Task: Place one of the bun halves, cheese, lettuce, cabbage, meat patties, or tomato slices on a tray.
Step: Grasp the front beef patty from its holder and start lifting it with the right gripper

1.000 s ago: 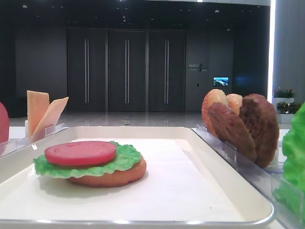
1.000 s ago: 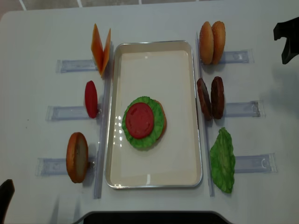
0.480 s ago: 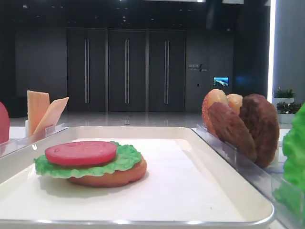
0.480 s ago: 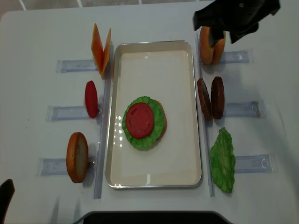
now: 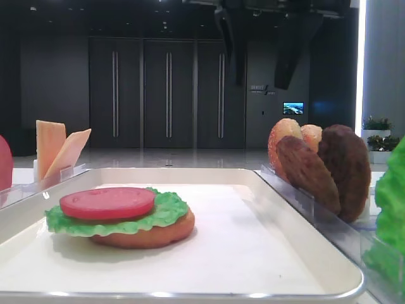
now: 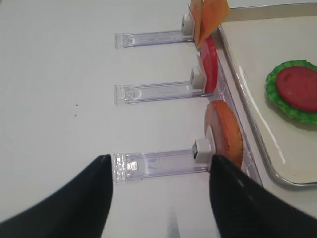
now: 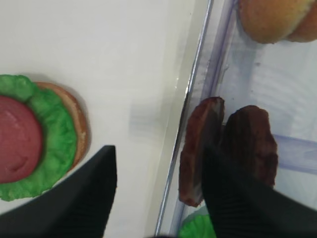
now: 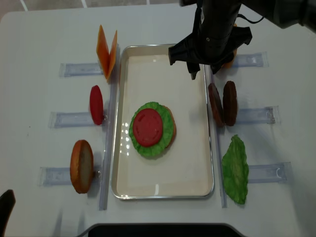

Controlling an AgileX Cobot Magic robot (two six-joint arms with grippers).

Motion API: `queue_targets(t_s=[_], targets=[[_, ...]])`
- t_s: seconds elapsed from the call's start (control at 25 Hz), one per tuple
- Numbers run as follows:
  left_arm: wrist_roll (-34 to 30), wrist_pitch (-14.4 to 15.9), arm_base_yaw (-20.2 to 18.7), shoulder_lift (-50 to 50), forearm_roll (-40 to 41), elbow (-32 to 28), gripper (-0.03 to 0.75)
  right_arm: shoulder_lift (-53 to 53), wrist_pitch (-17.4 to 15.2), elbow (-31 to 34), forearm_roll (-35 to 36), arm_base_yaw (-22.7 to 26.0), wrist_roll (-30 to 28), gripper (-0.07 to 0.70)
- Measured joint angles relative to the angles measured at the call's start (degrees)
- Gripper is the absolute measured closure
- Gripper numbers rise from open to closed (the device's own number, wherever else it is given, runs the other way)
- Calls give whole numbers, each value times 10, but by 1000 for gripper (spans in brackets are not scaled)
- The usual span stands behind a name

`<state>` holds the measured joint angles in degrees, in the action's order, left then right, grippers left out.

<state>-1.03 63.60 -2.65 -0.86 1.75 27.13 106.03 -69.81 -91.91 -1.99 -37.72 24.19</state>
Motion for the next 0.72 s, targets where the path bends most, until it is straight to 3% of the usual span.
queue_targets(t_s=[0.32,0.72], targets=[[0,0,0,0,0,0,244,13,0,31,-42,0,15,256],[0,0,0,0,0,0,244,13,-2,57,-36,0,20,240]])
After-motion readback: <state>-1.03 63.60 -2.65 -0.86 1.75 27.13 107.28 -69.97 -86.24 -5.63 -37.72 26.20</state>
